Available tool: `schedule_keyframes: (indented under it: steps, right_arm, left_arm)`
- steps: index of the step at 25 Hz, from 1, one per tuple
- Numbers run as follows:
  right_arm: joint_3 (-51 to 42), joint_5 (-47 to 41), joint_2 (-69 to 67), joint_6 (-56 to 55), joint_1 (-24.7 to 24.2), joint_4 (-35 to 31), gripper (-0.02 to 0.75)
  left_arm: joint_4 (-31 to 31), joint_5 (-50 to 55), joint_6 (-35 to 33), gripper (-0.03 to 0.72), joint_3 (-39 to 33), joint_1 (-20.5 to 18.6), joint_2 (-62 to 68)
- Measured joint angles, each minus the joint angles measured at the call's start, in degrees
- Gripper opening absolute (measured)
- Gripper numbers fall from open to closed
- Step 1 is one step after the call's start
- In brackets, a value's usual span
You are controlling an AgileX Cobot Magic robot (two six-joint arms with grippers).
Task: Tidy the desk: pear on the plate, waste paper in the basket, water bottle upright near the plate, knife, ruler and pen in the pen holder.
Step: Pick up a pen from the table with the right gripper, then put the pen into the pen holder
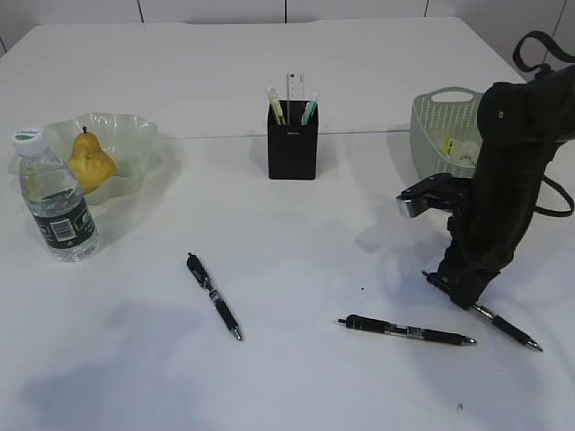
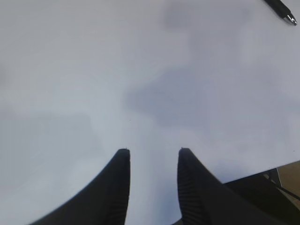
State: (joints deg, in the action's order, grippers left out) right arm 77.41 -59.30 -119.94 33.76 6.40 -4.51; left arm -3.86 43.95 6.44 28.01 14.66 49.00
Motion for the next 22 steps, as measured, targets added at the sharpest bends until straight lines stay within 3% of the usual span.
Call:
schedule_keyframes:
  steps: [14, 22]
  right_arm:
    - [10.0, -6.3, 0.0, -2.8, 0.0, -6.6, 0.134]
    - [14.6, -7.9, -0.1, -3.3, 0.0, -14.2, 0.134]
  left_arm:
    - [0.1, 0.0, 0.0, 0.239, 0.0, 0.0, 0.0]
    - [0.1, 0.0, 0.0, 0.239, 0.0, 0.0, 0.0]
